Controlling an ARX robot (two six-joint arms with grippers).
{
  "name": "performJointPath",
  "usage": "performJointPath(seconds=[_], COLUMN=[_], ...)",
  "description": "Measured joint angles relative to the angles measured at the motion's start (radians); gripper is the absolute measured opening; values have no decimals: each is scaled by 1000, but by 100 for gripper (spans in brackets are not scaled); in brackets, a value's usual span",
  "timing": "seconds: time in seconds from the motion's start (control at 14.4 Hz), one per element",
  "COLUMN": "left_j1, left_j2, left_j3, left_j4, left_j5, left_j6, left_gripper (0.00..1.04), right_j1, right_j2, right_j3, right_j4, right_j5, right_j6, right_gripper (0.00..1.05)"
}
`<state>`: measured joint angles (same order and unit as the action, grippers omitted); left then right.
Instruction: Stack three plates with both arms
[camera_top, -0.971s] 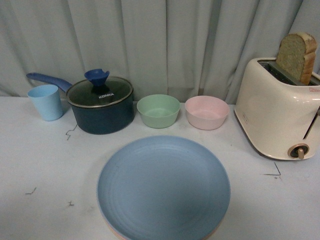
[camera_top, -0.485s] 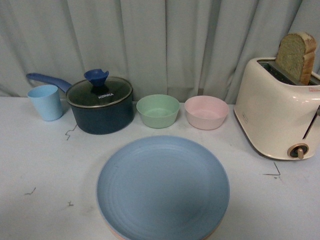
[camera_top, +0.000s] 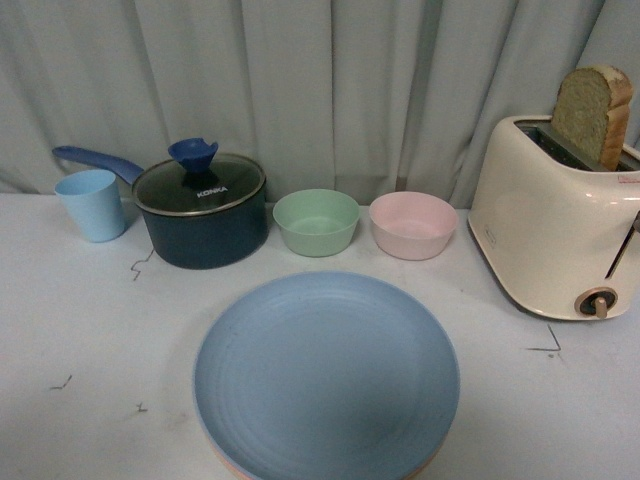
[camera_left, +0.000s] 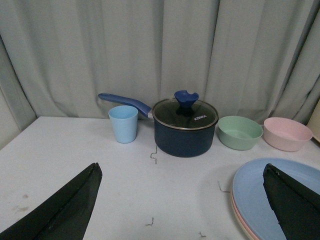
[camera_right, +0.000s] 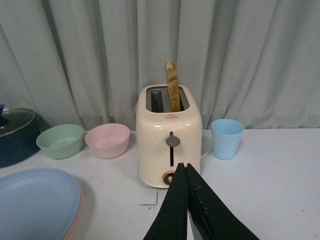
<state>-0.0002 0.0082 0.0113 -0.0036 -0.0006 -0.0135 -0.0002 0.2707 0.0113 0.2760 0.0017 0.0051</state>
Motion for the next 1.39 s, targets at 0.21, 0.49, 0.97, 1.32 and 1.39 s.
performJointPath(seconds=[0.21, 0.49, 0.97, 1.32, 1.39], left_j1=[0, 0, 0, 0, 0], left_j2=[0, 0, 0, 0, 0], left_j3=[0, 0, 0, 0, 0], left_j4=[0, 0, 0, 0, 0], left_j5=[0, 1, 0, 0, 0], left_j6=[0, 0, 0, 0, 0], left_gripper=[98, 98, 98, 98, 98], right_j1=[0, 0, 0, 0, 0], right_j2=[-62, -266, -266, -266, -266], right_j3=[0, 3, 0, 0, 0], right_j4=[-66, -260, -279, -280, -280], right_j5=[0, -2, -2, -2, -2], right_j6=[0, 0, -2, -2, -2], right_gripper=[2, 2, 53, 99, 98])
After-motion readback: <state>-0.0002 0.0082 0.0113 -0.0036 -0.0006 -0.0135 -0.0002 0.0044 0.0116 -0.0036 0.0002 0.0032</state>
